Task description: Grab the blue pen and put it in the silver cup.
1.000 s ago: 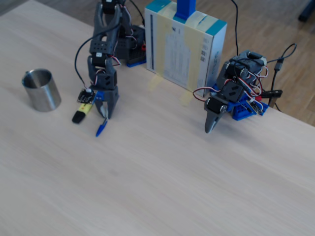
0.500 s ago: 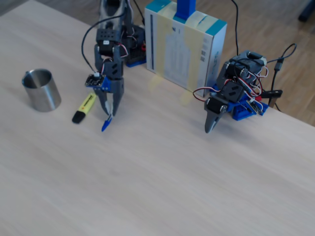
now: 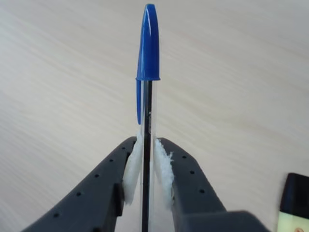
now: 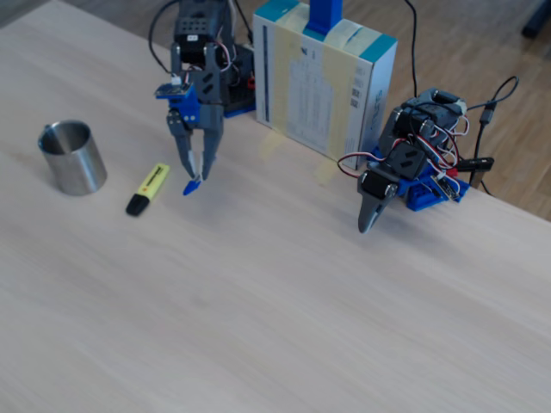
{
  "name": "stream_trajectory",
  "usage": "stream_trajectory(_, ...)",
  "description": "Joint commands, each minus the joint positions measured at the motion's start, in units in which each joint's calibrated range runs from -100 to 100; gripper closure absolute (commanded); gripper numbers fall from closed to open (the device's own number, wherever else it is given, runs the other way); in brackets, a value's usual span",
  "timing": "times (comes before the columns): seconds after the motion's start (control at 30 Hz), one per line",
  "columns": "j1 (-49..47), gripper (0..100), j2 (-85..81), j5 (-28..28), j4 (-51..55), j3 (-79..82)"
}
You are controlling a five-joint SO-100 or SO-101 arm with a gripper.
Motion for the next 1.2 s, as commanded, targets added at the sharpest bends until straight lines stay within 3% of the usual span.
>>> stream_trajectory(0.0, -1.17, 98, -5.69, 0.48, -6.84, -0.31)
stream_trajectory(0.33, 0.92, 98, -9.35, 4.95, -33.44, 6.22)
stream_trajectory(0.77, 13.05, 98, -8.68, 5.11, -61.07, 17.2)
stream_trajectory(1.17, 26.32, 98, -8.6, 5.11, -63.81, 19.2)
